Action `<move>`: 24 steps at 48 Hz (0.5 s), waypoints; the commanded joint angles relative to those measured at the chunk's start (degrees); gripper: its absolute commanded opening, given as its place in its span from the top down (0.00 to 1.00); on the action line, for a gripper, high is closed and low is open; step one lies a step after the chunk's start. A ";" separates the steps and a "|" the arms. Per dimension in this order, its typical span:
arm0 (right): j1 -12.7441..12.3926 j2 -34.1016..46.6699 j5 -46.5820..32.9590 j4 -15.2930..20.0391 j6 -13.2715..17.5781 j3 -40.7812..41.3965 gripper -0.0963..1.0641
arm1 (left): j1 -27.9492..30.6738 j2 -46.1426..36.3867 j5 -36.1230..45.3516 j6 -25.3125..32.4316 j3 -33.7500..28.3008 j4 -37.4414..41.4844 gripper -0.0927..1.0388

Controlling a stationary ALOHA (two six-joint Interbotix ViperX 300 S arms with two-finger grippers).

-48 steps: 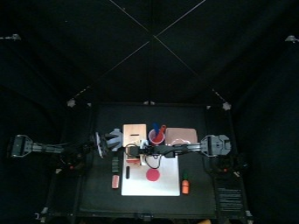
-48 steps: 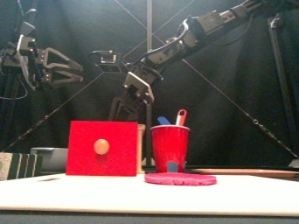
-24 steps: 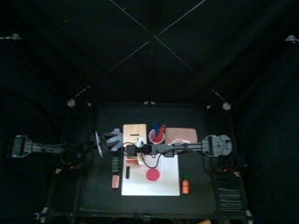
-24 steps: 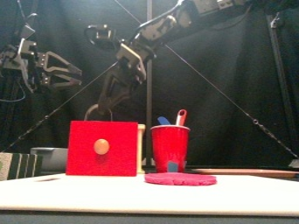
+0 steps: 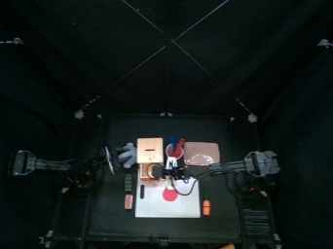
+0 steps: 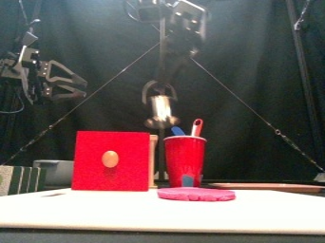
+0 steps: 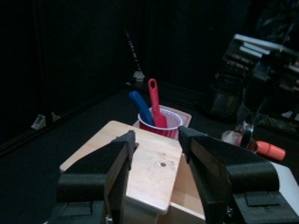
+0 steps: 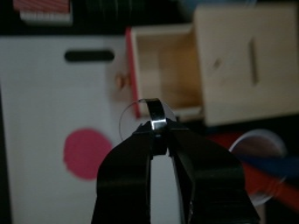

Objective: Get the cutter from the drawer then cut the dough then place the extra dough in the bowl
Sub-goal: Place the cutter on the board

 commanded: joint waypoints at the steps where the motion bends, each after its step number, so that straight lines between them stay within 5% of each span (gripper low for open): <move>1: 2.81 -6.06 -4.83 -3.96 7.91 8.53 0.50 | 0.88 0.09 -0.18 0.09 -2.02 -1.05 0.20; 7: 4.04 -7.82 -12.30 -11.07 17.93 17.84 0.50 | 2.81 0.09 -0.18 0.26 -4.31 -2.37 0.20; 14: 4.31 -7.12 -15.21 -16.26 25.66 22.68 0.48 | 6.59 0.09 3.60 -0.09 -7.29 -2.81 0.20; 24: 6.15 -8.00 -13.27 -17.14 27.25 22.68 0.25 | 14.94 2.37 21.71 0.00 -14.68 -6.50 0.20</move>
